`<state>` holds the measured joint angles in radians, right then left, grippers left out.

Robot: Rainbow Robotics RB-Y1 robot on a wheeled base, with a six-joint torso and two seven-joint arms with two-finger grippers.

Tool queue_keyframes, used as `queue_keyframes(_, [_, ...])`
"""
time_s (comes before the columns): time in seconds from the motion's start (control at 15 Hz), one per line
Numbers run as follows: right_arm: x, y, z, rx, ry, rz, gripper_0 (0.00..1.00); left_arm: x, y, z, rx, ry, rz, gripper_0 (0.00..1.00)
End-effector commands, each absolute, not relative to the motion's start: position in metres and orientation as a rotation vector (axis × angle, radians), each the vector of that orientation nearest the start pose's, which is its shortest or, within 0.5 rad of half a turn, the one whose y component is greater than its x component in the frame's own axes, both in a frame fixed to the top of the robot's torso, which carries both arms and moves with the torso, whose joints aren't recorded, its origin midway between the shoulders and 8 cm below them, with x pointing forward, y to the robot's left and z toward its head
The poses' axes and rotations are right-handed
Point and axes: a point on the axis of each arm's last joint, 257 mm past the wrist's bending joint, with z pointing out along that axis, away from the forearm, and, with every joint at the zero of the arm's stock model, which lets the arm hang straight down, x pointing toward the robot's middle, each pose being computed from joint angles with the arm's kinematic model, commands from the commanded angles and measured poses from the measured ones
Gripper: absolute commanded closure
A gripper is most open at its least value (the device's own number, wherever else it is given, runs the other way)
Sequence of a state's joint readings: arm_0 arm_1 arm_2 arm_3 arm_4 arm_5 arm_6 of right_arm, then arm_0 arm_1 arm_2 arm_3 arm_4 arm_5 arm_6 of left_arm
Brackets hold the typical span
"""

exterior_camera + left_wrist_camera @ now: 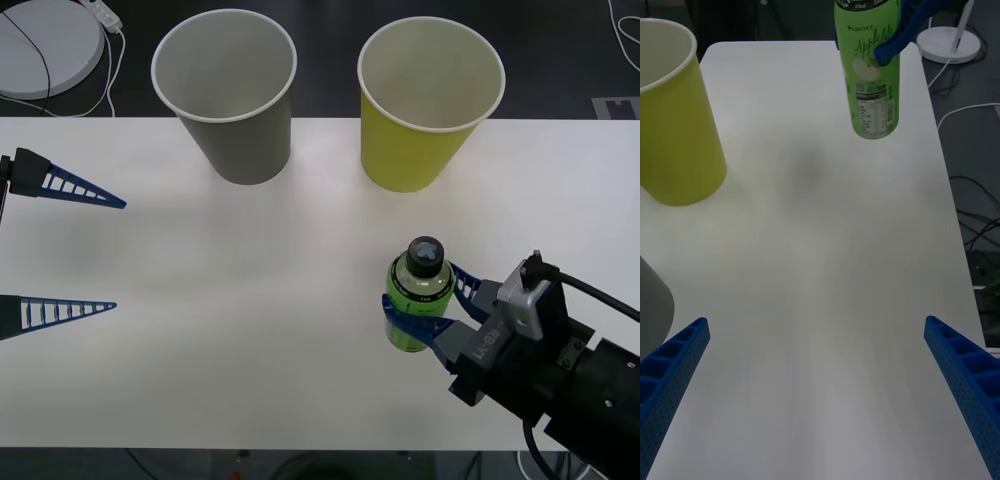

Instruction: Put the can into the green bin and the plastic bottle into the gray bin

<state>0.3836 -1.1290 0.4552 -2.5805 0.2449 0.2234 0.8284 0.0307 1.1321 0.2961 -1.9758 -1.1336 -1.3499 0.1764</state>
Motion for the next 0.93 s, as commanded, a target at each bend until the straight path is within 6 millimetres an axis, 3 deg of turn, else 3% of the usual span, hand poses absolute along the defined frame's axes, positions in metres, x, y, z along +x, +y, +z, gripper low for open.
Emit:
queue_keyframes(0.07, [0.309, -0.098, -0.130, -0.769, 1.635, 0.379, 1.00, 0.337, 0.243, -0.086, 1.670, 1.433, -0.402, 0.00])
queue_keyframes(0.27, [0.319, -0.099, -0.140, -0.742, 1.702, 0.355, 1.00, 0.337, 0.243, -0.086, 1.670, 1.433, -0.402, 0.00])
queue_keyframes(0.93, [0.351, -0.097, -0.143, -0.636, 1.862, 0.343, 1.00, 0.337, 0.243, -0.086, 1.670, 1.433, -0.402, 0.00])
